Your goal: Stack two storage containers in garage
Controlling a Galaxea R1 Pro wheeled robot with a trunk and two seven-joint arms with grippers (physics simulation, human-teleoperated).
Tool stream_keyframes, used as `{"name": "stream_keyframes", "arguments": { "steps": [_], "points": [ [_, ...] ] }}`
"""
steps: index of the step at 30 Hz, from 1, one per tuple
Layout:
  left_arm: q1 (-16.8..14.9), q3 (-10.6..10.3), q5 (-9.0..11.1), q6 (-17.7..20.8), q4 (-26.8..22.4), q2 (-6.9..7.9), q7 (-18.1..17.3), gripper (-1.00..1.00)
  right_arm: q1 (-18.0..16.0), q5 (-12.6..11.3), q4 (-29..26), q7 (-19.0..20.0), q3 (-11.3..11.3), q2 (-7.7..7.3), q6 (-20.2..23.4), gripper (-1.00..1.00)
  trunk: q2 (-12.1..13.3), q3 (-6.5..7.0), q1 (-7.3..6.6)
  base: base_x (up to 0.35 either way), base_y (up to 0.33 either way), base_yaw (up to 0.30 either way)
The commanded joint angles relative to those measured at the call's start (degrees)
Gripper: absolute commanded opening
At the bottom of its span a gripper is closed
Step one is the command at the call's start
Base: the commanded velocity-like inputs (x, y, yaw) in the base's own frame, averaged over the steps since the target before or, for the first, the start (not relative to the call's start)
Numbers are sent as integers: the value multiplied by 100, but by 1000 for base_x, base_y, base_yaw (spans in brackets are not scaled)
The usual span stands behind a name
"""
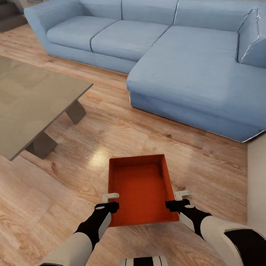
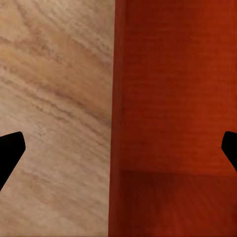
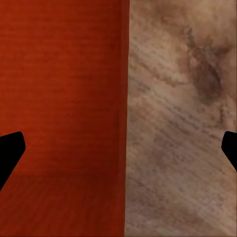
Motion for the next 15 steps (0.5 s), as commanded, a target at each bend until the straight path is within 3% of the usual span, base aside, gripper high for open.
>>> {"name": "stream_keyframes", "arguments": {
  "steps": [1, 15],
  "points": [
    [0, -49, 60, 30, -11, 4, 43, 100, -4, 3, 7, -23, 14, 2, -18, 100, -3, -3, 0, 0, 0, 0],
    [1, -35, 55, 30, -15, 5, 43, 100, -6, -3, 7, -23, 14, -2, -23, 100, -3, -3, 0, 0, 0, 0]
  ]
}}
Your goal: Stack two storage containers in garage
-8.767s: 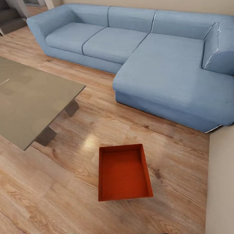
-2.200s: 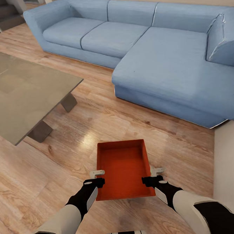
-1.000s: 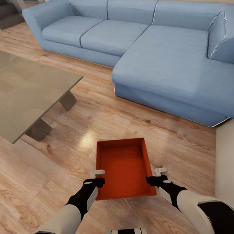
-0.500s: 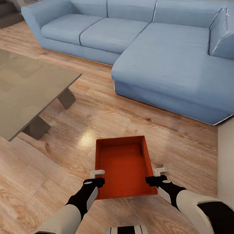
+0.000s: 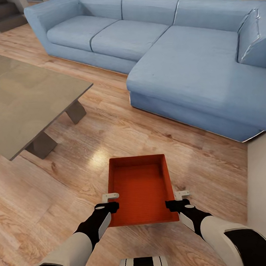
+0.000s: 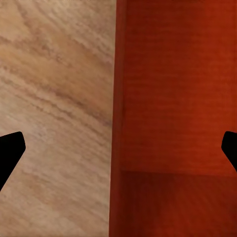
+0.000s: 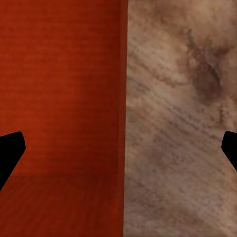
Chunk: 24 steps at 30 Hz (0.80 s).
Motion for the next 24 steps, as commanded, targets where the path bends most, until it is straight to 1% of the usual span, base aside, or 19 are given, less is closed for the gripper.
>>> {"name": "stream_keyframes", "arguments": {
  "steps": [1, 21, 24],
  "points": [
    [0, -48, 59, 30, -11, 4, 43, 100, -3, 3, 7, -22, 14, 3, -17, 100, -1, -3, -1, 0, 0, 0],
    [-1, -46, 57, 30, -13, 4, 43, 100, -2, 12, -24, -14, 14, 4, -20, 100, -1, -3, -1, 0, 0, 0],
    [-1, -46, 57, 32, -9, 4, 43, 100, -3, 11, -71, -14, 2, 9, -165, 100, -1, -3, -1, 0, 0, 0]
  ]
}}
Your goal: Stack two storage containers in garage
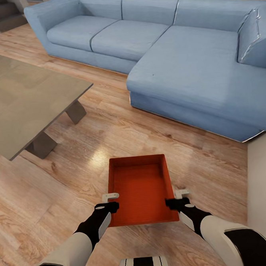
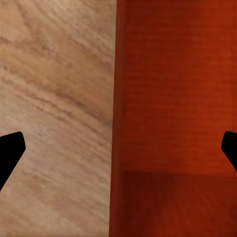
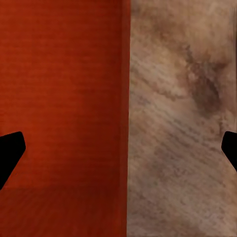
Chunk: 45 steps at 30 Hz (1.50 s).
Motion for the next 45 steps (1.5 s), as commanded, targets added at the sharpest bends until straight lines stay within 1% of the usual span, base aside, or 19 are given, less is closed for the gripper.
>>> {"name": "stream_keyframes", "arguments": {
  "steps": [1, 7, 19, 25, 45],
  "points": [
    [0, -49, 59, 30, -12, 4, 43, 100, -3, 3, 0, -23, 11, -1, -108, 100, -1, -3, -1, 0, 0, 0],
    [0, -50, 59, 28, -16, 4, 43, 100, -3, -8, -11, -23, 10, -39, -266, 100, -1, -3, -1, 0, 0, 0],
    [0, -40, 59, 28, -19, 12, 43, 100, -3, 5, -4, -23, 16, -10, -263, 100, -1, -3, -1, 0, 0, 0],
    [0, -40, 59, 28, -19, 13, 43, 100, -3, 5, -3, -23, 19, -5, -259, 100, -242, -111, 131, 0, 0, 0],
    [0, -32, 54, 34, -19, 7, 72, 100, -3, 5, -3, -23, 25, 6, -252, 100, -242, -111, 131, 0, 0, 0]
  ]
}}
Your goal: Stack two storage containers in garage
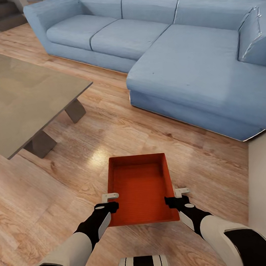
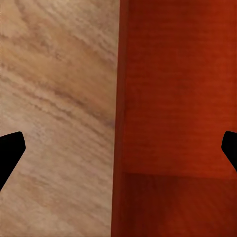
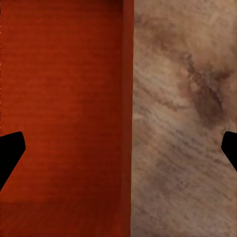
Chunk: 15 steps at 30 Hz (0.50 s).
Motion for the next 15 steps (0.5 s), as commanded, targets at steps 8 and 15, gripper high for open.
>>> {"name": "stream_keyframes", "arguments": {
  "steps": [8, 15],
  "points": [
    [0, -47, 62, 24, -11, 1, 42, 100, -3, 4, 7, -24, 15, 12, -15, 100, -1, -3, -1, 0, 0, 0],
    [0, -40, 76, 24, 4, 26, 42, -100, -3, 4, 7, 34, 15, 11, -40, -100, -1, -3, -1, 0, 0, 0]
  ]
}}
